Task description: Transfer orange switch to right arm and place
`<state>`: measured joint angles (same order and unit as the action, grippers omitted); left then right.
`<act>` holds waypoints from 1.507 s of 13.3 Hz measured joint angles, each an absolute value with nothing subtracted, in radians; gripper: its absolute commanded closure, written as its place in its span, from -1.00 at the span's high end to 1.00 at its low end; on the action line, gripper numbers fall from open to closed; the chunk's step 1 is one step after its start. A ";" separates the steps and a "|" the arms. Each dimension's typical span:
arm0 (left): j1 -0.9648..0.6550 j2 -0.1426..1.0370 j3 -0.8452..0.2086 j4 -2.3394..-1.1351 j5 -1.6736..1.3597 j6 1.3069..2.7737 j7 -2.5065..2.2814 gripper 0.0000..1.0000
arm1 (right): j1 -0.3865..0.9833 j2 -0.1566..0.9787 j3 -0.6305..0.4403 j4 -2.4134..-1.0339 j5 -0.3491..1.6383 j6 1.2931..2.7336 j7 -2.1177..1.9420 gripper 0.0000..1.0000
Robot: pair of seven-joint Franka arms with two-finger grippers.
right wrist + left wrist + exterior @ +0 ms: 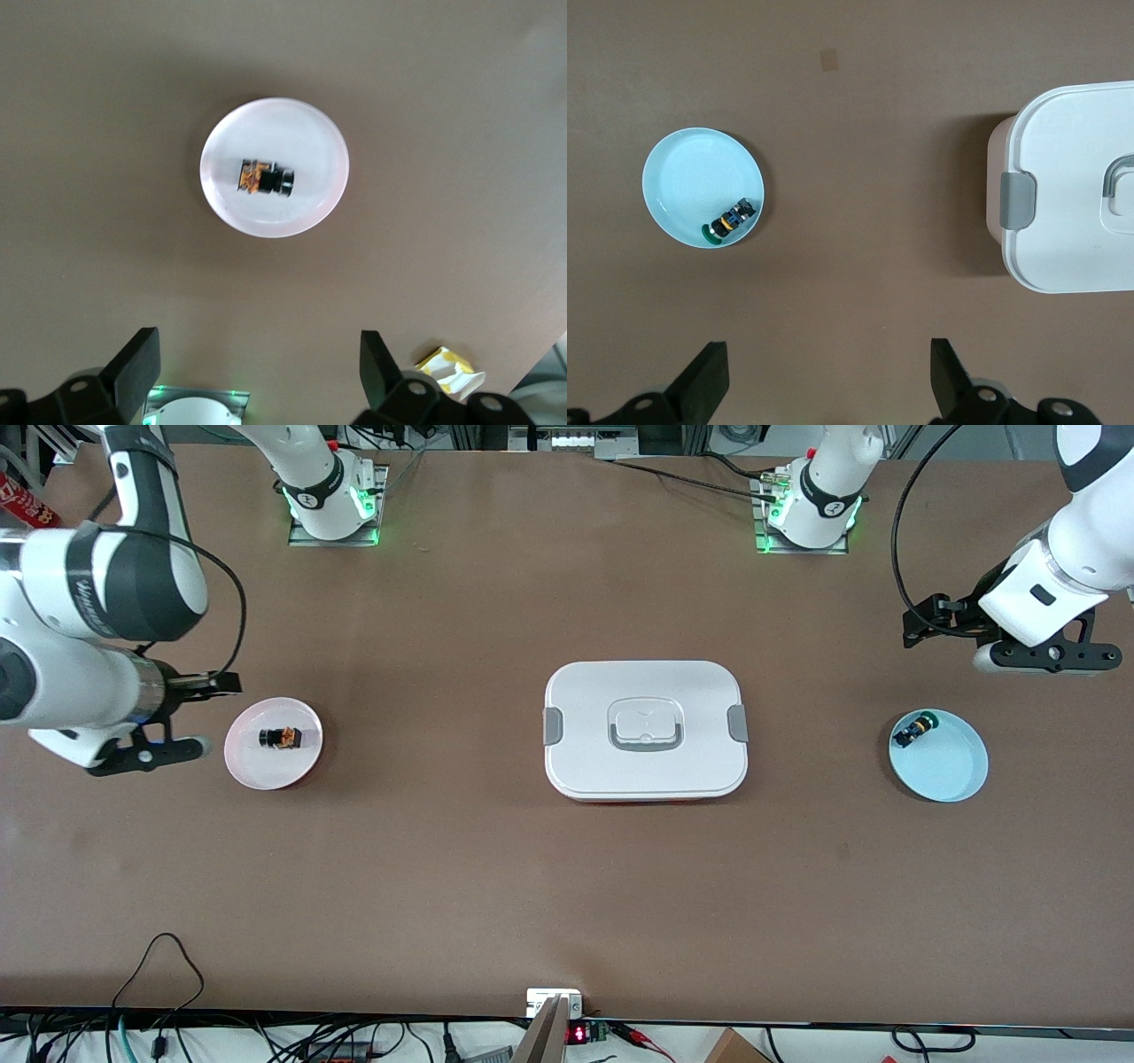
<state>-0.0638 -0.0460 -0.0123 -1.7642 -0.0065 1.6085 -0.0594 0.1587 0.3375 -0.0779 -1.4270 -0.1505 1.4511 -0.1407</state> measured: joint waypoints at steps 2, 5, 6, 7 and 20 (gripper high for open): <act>-0.064 -0.046 -0.013 -1.764 -0.006 1.608 -0.059 1.00 | 0.130 0.298 -0.079 -1.408 -0.085 1.464 -0.144 1.00; -0.064 -0.046 -0.013 -1.763 -0.006 1.607 -0.059 1.00 | 0.076 0.198 -0.081 -1.503 -0.022 1.535 -0.137 1.00; -0.064 -0.046 -0.013 -1.763 -0.007 1.607 -0.059 1.00 | 0.073 0.171 -0.080 -1.540 -0.019 1.532 -0.088 1.00; -0.064 -0.046 -0.013 -1.763 -0.006 1.607 -0.059 1.00 | 0.074 0.150 -0.079 -1.570 -0.018 1.525 -0.036 1.00; -0.064 -0.046 -0.014 -1.745 -0.006 1.607 -0.059 1.00 | 0.074 -0.037 -0.077 -1.706 -0.018 1.577 -0.014 1.00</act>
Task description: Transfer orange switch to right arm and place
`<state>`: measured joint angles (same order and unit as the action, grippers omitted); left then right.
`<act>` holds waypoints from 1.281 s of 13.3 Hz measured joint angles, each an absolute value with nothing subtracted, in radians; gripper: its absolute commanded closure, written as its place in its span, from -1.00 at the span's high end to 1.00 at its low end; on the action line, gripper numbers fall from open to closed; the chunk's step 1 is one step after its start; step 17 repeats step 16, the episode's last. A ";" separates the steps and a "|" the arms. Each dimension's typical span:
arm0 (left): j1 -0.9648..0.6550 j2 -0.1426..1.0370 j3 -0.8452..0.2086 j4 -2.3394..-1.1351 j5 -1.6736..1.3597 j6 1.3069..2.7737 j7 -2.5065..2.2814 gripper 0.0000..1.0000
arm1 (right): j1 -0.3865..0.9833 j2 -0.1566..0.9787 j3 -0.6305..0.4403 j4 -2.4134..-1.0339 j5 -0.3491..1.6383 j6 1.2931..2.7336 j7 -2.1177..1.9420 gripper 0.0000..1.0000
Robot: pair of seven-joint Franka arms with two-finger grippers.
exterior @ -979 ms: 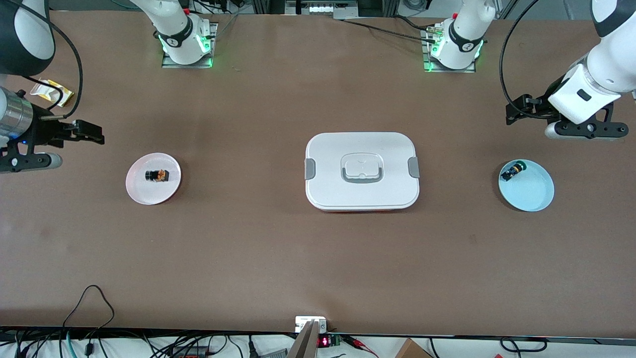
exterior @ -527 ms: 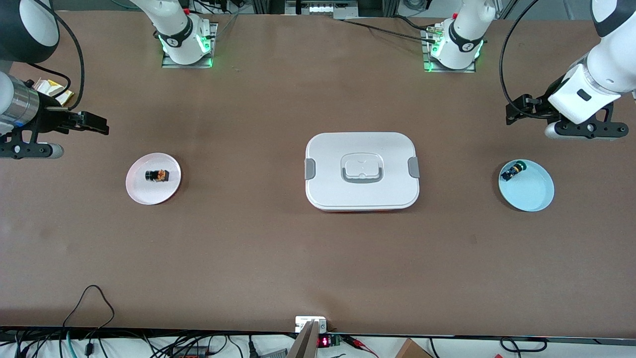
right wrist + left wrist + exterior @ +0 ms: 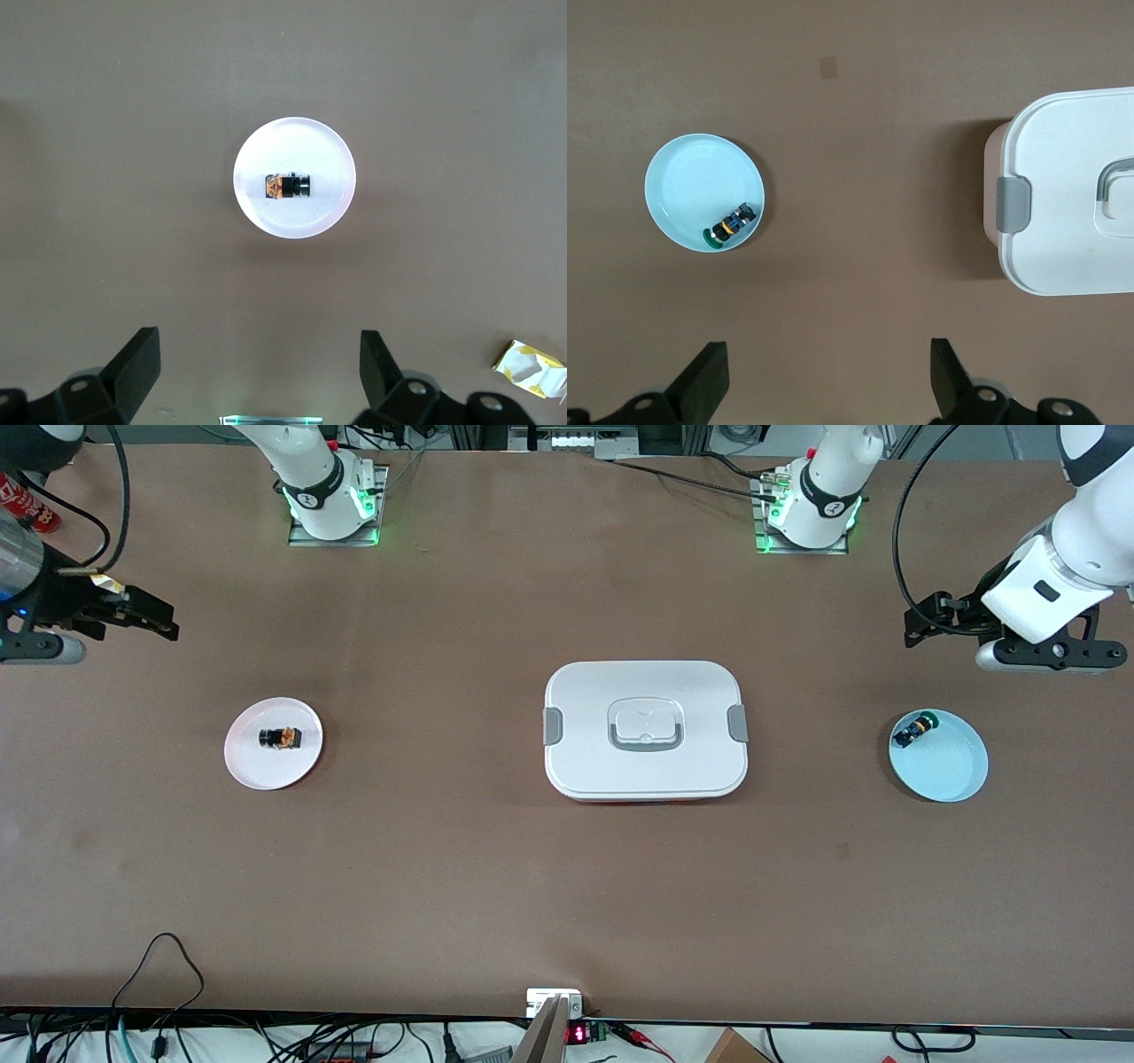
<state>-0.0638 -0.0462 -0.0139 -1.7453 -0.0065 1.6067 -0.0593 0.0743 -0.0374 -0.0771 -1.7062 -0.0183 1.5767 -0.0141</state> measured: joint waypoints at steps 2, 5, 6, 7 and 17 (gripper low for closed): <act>-0.064 -0.046 -0.014 -1.742 -0.006 1.607 -0.059 1.00 | 0.075 -0.037 -0.075 -1.686 -0.018 1.569 -0.017 1.00; -0.064 -0.046 -0.014 -1.742 -0.007 1.607 -0.059 1.00 | 0.075 -0.030 -0.074 -1.683 -0.018 1.568 -0.018 1.00; -0.064 -0.046 -0.014 -1.742 -0.007 1.607 -0.059 1.00 | 0.075 -0.026 -0.074 -1.681 -0.018 1.569 -0.018 1.00; -0.064 -0.046 -0.014 -1.742 -0.007 1.607 -0.059 1.00 | 0.075 -0.022 -0.075 -1.677 -0.017 1.570 -0.018 1.00; -0.064 -0.046 -0.014 -1.742 -0.006 1.602 -0.059 1.00 | 0.075 -0.019 -0.074 -1.673 -0.012 1.586 -0.018 1.00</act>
